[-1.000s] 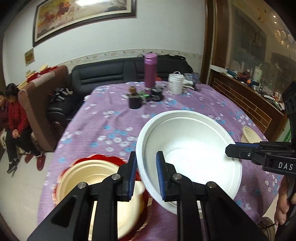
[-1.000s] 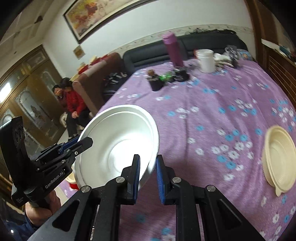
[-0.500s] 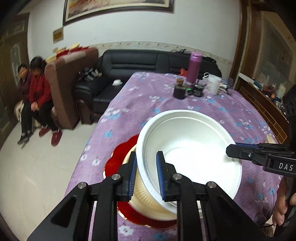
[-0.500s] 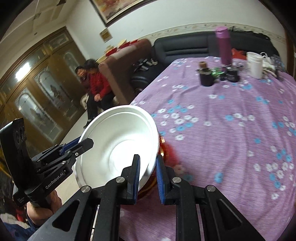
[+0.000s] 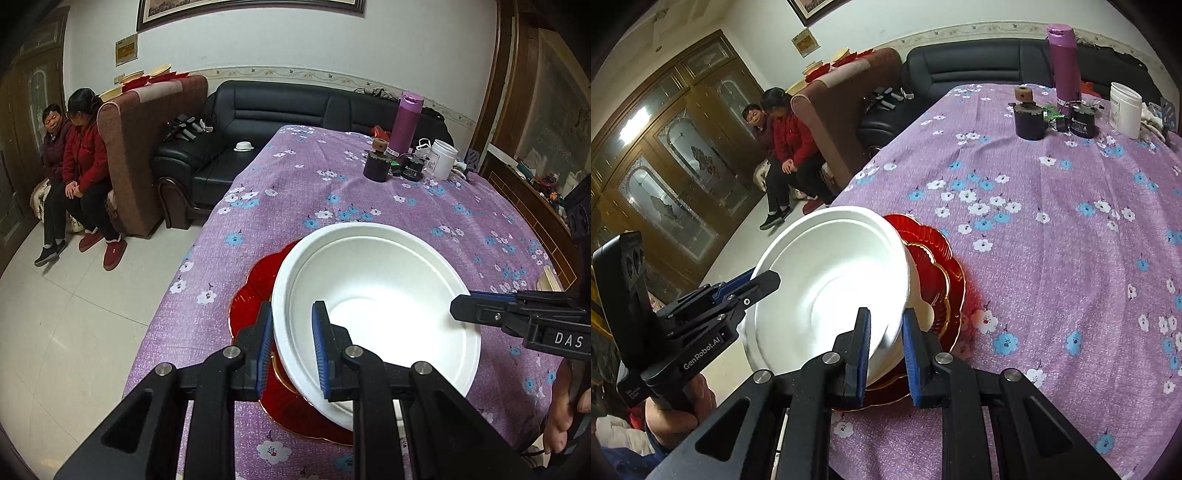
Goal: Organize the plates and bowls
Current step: 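Carry the white foam bowl with the left tool over the plate stack, then lower the white foam bowl onto the beige bowl and open the left tool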
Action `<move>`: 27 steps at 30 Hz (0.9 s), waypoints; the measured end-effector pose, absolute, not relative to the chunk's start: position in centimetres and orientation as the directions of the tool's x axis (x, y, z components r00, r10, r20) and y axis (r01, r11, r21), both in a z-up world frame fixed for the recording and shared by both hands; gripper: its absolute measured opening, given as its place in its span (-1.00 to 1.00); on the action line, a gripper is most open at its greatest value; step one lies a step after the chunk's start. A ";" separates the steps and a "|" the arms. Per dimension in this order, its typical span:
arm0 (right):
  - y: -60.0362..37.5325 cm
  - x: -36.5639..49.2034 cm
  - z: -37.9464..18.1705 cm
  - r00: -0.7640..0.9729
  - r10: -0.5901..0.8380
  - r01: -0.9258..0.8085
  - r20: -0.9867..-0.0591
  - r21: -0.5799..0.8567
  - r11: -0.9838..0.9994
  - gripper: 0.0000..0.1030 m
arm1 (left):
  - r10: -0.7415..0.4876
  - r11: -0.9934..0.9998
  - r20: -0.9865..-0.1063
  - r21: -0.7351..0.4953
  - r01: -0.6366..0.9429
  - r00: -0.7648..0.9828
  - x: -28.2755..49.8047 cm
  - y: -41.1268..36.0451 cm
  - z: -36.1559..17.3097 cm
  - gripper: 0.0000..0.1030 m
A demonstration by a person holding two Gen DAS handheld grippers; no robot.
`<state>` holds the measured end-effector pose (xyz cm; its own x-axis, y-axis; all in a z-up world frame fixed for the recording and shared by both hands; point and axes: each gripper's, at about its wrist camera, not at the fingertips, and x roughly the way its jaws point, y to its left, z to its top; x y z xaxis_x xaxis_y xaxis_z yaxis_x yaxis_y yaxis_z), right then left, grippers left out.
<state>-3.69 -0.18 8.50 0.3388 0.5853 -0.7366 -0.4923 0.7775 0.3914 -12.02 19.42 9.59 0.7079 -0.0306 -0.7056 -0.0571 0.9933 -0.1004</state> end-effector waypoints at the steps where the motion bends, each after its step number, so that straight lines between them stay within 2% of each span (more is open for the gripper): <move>1: -0.1 -3.6 8.4 0.338 0.585 -0.493 -0.737 0.391 0.777 -0.60 | -0.031 0.993 -0.706 -0.101 -0.057 0.707 -12.0 19.4 9.6 -0.63; 14: 0.0 -4.0 8.4 0.352 0.577 -0.500 -0.737 0.373 0.782 -0.60 | -0.009 0.993 -0.713 -0.087 -0.075 0.701 -12.2 19.6 8.9 -0.63; 27: -0.9 -4.6 8.9 0.361 0.587 -0.499 -0.724 0.382 0.778 -0.59 | 0.023 0.993 -0.712 -0.064 -0.098 0.701 -12.4 19.6 9.1 -0.43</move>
